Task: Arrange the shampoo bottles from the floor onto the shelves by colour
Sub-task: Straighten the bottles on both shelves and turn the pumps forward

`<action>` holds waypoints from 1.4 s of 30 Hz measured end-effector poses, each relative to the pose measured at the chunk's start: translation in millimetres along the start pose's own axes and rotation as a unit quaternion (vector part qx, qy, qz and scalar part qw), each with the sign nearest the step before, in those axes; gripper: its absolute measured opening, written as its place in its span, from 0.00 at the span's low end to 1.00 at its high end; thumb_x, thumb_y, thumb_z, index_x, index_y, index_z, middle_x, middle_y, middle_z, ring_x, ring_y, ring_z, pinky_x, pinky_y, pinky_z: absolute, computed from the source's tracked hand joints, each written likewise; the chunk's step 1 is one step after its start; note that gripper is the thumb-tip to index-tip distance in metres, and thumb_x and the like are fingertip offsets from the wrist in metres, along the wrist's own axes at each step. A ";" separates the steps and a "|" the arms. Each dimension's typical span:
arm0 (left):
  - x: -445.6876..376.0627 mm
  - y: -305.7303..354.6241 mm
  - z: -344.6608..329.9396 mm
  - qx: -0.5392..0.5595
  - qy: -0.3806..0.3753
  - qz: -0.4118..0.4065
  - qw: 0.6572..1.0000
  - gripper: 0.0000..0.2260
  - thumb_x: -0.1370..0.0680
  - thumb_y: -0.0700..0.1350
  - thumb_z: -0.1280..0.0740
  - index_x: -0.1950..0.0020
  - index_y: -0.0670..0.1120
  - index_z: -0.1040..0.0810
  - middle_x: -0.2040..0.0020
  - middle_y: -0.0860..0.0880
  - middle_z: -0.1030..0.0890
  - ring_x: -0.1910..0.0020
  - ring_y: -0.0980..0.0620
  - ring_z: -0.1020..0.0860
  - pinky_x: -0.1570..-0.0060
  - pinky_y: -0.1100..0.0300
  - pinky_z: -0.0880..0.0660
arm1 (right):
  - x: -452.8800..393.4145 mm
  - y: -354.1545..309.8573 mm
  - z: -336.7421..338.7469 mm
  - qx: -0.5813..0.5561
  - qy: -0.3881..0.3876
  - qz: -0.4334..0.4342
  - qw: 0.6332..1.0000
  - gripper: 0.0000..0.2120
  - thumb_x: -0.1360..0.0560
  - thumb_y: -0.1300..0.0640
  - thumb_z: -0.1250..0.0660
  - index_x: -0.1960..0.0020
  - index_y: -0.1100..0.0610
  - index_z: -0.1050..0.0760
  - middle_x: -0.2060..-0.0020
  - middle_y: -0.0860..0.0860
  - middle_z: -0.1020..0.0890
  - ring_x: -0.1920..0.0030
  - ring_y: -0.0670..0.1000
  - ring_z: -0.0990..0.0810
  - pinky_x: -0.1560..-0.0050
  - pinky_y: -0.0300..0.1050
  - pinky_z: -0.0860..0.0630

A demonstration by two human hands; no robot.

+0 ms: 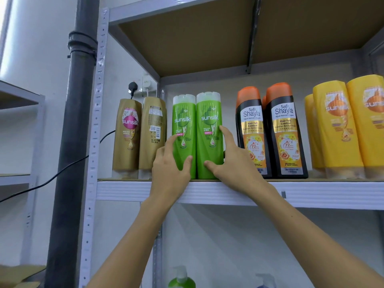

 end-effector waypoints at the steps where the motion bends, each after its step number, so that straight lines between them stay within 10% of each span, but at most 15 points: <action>1: 0.5 1.5 -0.1 -0.006 -0.002 -0.007 1.000 0.28 0.23 0.48 0.29 0.25 0.53 0.35 0.40 0.46 0.24 0.43 0.50 0.26 0.41 0.58 0.30 | 0.1 0.4 -0.3 0.000 0.003 -0.001 1.000 0.46 0.25 0.50 0.26 0.18 0.46 0.54 0.68 0.47 0.27 0.66 0.46 0.25 0.62 0.45 0.30; 42: 1.6 0.2 -1.8 -0.042 -0.001 0.002 0.999 0.29 0.23 0.50 0.30 0.23 0.56 0.35 0.45 0.47 0.26 0.50 0.54 0.29 0.47 0.60 0.32 | 1.2 -1.4 0.2 -0.018 -0.022 0.010 1.000 0.47 0.26 0.51 0.24 0.19 0.44 0.53 0.55 0.45 0.24 0.61 0.37 0.27 0.58 0.37 0.32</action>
Point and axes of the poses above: each hand's wrist, its own x-axis away from the middle knuckle, its own z-axis out of the back of the hand, y = z × x, the point moved 7 cm from there along -x, towards the middle knuckle
